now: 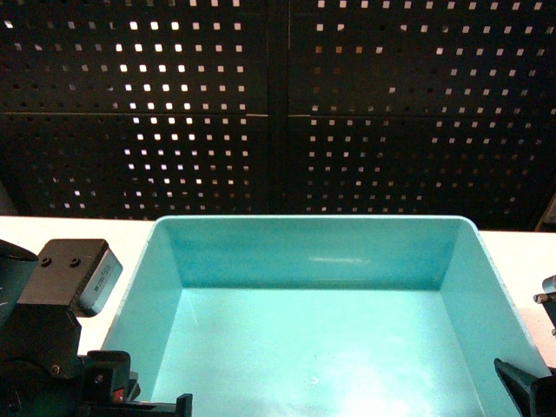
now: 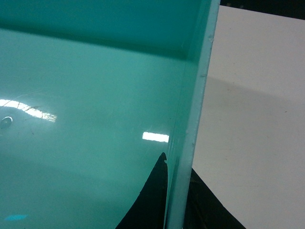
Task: Stack blue boxes stably on right
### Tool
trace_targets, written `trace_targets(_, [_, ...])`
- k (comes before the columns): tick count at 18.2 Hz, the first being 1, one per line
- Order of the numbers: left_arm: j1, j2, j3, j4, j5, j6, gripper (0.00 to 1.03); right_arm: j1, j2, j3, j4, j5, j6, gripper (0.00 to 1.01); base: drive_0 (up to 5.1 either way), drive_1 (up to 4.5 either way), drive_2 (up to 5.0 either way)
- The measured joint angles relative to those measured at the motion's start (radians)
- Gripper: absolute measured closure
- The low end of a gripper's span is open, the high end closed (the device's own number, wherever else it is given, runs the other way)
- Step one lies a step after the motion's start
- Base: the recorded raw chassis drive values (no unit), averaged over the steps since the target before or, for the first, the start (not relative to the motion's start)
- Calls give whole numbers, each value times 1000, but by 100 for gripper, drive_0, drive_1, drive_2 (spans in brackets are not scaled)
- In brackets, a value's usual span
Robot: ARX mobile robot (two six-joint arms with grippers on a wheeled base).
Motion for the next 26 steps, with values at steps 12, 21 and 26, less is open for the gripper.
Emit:
trace_targets(12, [18,-82,6,35,2,32,101,-71,-203,44,-156,-64,-12,94,0,0,0])
trace_targets(21, [16,-333,215,-55,-4,108,101,-153,-513,299,-320,-130,-128,94,0,0,0])
trace_targets(26, [19,-335,176,-38,-5,108,101,-139,-514,272,-295,-107,-156,94,0,0,0])
